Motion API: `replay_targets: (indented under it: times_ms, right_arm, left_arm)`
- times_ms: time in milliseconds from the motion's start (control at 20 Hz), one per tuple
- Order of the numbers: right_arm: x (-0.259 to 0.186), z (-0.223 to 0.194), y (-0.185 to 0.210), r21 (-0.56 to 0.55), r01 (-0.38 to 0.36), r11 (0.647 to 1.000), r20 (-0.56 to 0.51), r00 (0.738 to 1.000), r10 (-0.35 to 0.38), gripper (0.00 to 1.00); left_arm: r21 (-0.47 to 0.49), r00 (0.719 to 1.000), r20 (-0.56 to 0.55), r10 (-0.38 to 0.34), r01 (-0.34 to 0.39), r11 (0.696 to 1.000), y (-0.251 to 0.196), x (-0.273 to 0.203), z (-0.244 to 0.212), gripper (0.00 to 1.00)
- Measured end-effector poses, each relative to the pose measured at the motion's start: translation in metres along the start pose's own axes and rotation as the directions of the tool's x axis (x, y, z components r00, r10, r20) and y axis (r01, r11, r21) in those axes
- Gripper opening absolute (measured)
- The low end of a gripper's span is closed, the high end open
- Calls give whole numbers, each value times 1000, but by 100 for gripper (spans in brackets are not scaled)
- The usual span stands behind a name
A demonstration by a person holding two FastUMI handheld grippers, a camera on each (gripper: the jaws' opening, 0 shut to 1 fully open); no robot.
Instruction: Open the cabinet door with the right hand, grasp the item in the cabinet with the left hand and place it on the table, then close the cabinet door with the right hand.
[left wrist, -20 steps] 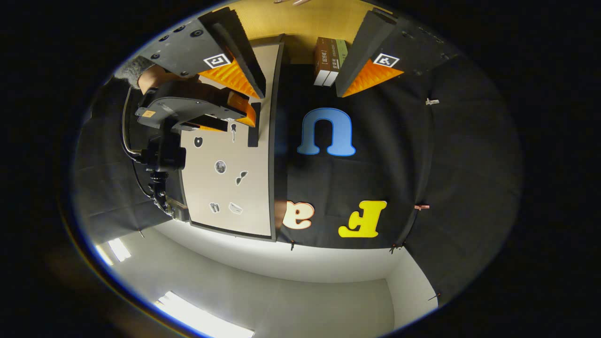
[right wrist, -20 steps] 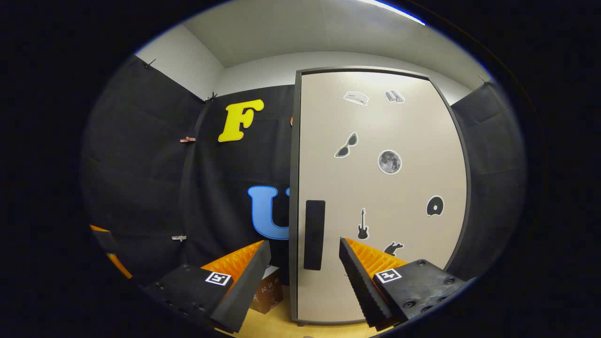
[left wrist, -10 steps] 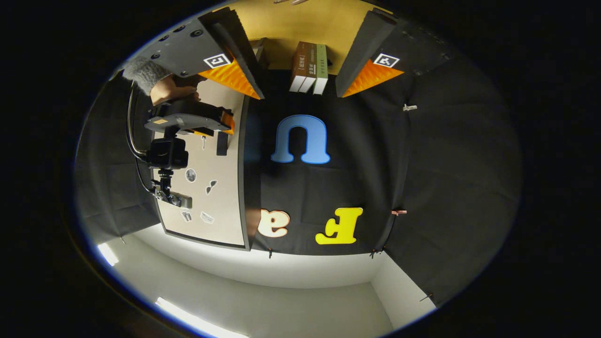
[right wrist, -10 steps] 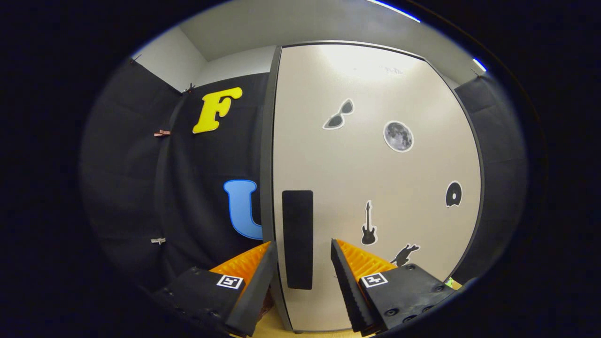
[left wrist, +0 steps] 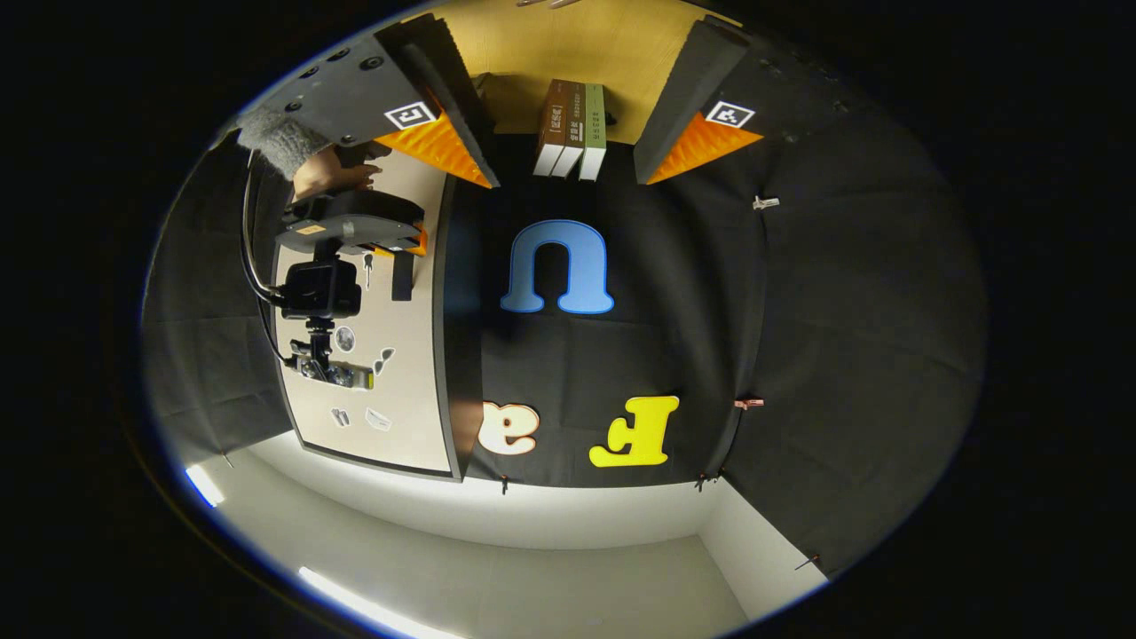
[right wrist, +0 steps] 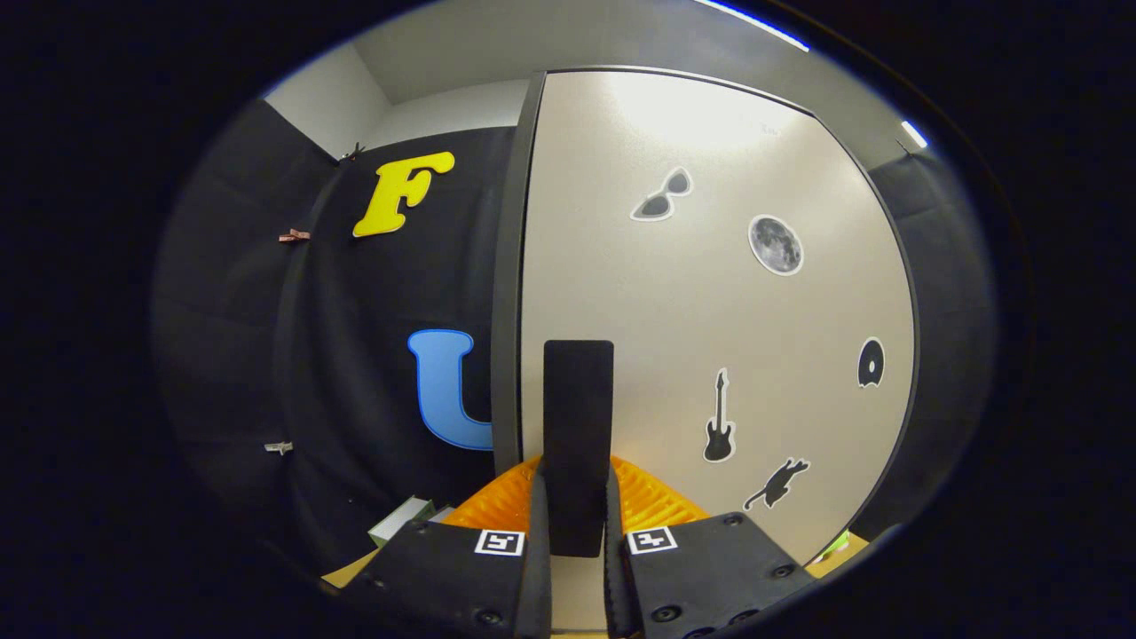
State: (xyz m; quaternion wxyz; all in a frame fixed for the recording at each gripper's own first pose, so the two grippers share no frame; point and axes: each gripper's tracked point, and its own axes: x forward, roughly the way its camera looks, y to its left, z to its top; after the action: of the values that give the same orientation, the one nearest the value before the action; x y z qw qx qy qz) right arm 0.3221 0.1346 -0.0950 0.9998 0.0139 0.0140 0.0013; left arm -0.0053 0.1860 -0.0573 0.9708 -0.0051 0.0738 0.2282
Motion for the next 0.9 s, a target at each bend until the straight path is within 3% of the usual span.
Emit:
replay_targets:
  times_ms: [50,100,350,700,900]
  right_arm:
    - [1,-1,1,8,-4,1000,3,1000,4,27]
    - [-1,0,0,15,-7,1000,-5,1000,7,16]
    - [-17,0,1,9,-53,999,-48,997,53,16]
    - [-65,8,-5,-3,-64,998,-68,996,64,16]
    - [-100,14,-22,4,-83,997,-63,995,83,16]
  left_arm:
    - [1,1000,1,2,-2,1000,0,-1,1,94]
    - [5,1000,5,4,-5,1000,2,-4,2,92]
    - [0,999,27,-25,25,1000,5,-28,9,94]
    - [-24,997,15,-80,81,996,6,-71,3,94]
    - [13,994,21,-112,111,994,-5,-80,3,94]
